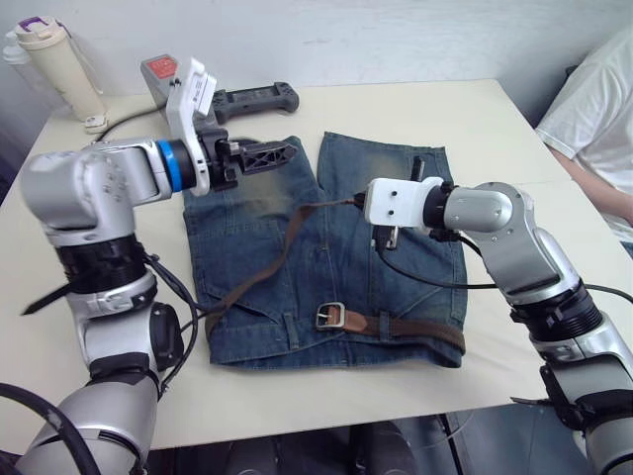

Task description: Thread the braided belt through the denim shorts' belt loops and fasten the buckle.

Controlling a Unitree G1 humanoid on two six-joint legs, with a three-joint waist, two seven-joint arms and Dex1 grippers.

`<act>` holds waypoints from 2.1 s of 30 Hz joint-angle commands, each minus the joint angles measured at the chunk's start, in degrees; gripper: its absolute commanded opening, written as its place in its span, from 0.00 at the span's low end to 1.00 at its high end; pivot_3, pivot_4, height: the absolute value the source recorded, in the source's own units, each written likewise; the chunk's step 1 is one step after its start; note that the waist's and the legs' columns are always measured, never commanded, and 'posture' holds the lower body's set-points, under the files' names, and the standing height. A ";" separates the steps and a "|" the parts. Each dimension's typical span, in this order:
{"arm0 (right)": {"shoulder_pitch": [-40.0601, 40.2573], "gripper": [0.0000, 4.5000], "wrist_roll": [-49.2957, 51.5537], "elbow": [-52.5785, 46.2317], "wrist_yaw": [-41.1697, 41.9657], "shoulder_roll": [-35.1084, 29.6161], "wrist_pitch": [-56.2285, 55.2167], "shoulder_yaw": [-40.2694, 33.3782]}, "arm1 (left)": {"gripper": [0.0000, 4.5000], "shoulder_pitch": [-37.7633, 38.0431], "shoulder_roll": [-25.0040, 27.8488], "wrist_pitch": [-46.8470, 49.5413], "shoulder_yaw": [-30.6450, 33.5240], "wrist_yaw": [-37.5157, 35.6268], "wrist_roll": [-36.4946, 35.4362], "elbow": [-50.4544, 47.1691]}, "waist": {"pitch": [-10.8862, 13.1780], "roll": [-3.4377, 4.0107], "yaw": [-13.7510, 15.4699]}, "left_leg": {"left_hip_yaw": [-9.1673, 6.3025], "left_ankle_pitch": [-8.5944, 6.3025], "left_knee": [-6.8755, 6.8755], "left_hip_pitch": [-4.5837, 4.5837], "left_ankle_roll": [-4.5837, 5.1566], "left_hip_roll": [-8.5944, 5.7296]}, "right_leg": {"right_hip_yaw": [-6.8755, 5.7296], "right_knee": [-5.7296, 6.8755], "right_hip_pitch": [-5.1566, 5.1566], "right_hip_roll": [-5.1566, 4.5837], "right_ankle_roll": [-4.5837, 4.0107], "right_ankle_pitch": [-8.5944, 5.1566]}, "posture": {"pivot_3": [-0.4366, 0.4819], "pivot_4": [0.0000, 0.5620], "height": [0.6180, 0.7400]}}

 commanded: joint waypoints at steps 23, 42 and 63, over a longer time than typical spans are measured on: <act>6.34 0.00 0.56 -11.45 -1.12 1.65 -4.48 -4.57 | 1.00 15.35 -25.08 -32.38 12.32 109.32 -76.56 -3.64 | -0.02 -0.03 -0.53 | -0.90 0.01 0.16 0.01 0.03 -0.22 | 0.14 -0.04 0.43 -0.05 -0.02 0.01 | 0.48 0.27 1.00; 6.92 0.00 -0.12 -8.18 0.32 -0.16 -4.10 -5.05 | 1.00 25.33 -33.00 -35.87 11.47 113.74 -76.56 -20.76 | -0.02 -0.04 1.01 | -0.92 0.01 0.14 0.15 0.04 -0.30 | -0.31 -0.74 1.03 -0.02 0.00 0.02 | 0.48 0.27 1.00; 7.77 0.00 1.19 -11.52 1.83 1.05 -4.28 -5.16 | 1.00 21.00 -39.42 -49.43 12.69 122.87 -76.56 -20.96 | -0.02 -0.04 2.17 | -1.11 0.01 0.10 0.17 0.04 -0.31 | -0.58 -1.07 1.30 -0.01 0.00 0.03 | 0.48 0.27 1.00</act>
